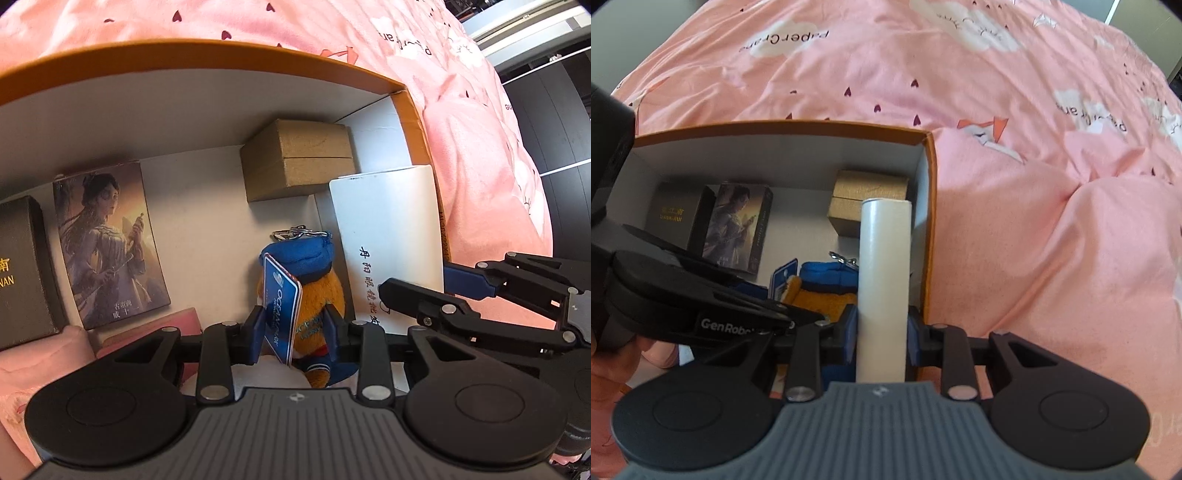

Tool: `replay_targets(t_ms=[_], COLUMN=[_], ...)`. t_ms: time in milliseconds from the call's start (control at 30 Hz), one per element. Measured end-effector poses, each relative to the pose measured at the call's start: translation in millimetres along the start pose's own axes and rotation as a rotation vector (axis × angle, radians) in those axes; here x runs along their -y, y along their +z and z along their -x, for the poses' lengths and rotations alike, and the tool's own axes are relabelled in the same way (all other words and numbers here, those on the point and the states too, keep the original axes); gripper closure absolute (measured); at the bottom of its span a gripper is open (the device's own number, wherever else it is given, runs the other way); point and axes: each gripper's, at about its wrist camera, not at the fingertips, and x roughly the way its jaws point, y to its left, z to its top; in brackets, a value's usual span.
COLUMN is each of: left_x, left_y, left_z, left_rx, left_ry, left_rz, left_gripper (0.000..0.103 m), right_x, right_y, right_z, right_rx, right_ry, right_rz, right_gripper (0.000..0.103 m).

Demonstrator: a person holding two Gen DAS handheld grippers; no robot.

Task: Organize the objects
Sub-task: 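Open the right tool to release the white tube beside the gold box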

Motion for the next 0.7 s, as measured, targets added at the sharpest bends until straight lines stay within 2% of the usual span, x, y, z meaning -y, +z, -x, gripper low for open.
replay_targets(t_ms=[167, 400, 567, 700], left_x=[-4.6, -2.8, -11.3, -14.9], left_y=[0.6, -1.8, -1.3, -2.9], left_z=[-1.8, -4.3, -6.4, -4.9], left_rx=[-0.005, -0.005, 0.0, 0.009], left_ry=[-0.008, -0.009, -0.03, -0.046], left_rz=[0.026, 0.014, 0.05, 0.045], left_gripper=[0.066, 0.066, 0.066, 0.066], right_x=[-1.2, 7.7, 7.1, 5.4], right_y=[4.9, 16.6, 34.5, 40.4], right_z=[-6.9, -12.9, -23.5, -30.0], right_rx=[-0.039, -0.158, -0.264, -0.303], right_ry=[0.009, 0.063, 0.046, 0.035], right_rz=[0.018, -0.012, -0.028, -0.028], right_gripper=[0.074, 0.075, 0.075, 0.075])
